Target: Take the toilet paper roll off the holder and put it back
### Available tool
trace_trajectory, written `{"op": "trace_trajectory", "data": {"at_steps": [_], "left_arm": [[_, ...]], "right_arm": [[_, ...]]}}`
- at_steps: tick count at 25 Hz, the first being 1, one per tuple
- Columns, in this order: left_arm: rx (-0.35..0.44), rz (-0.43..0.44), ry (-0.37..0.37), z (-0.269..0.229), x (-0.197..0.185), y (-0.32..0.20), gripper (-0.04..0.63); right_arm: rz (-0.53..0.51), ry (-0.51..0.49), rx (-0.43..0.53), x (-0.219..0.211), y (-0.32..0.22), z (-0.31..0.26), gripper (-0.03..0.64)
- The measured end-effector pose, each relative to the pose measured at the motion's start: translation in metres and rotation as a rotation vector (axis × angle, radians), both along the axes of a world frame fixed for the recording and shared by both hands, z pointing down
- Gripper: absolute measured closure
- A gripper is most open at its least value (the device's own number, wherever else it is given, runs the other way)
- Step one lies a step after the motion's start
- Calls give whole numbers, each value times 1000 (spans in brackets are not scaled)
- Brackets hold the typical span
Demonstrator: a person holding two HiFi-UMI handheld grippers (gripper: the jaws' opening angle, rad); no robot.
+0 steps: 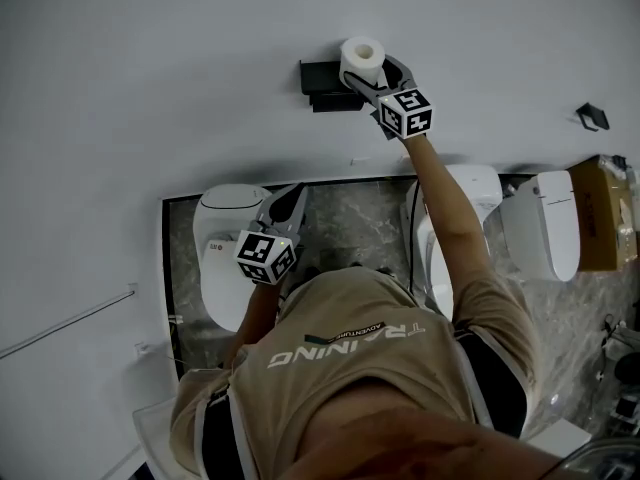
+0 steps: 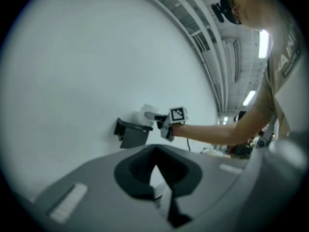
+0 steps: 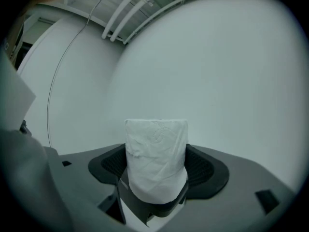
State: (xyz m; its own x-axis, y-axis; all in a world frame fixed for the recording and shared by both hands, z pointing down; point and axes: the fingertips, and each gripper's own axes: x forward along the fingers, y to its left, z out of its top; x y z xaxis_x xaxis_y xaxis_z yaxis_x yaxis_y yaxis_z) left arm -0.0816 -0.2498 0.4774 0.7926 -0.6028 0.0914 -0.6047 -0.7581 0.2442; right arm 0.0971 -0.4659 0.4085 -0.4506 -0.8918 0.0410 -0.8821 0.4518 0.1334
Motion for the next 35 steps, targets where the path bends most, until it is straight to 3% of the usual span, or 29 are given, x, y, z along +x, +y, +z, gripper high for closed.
{"op": "trace_trajectory", "data": {"at_steps": [7, 14, 19, 23, 31, 35], "left_arm": [[-10, 25, -10, 5, -7, -6, 595], [-3, 65, -14, 1, -8, -12, 595], [-10, 83, -21, 5, -11, -14, 595], [-19, 92, -21, 6, -13, -14, 596], [-45, 158, -22, 18, -9, -17, 596], [-46, 179, -32, 25, 0, -16, 595]], "right_arm": [[48, -96, -49, 10, -19, 11, 291], [62, -31, -25, -3, -26, 11, 291], [95, -107, -31, 8, -24, 26, 291], [95, -82, -68, 7, -19, 29, 291], [162, -136, -67, 16, 48, 54, 291], [139, -190, -69, 12, 101, 62, 293]]}}
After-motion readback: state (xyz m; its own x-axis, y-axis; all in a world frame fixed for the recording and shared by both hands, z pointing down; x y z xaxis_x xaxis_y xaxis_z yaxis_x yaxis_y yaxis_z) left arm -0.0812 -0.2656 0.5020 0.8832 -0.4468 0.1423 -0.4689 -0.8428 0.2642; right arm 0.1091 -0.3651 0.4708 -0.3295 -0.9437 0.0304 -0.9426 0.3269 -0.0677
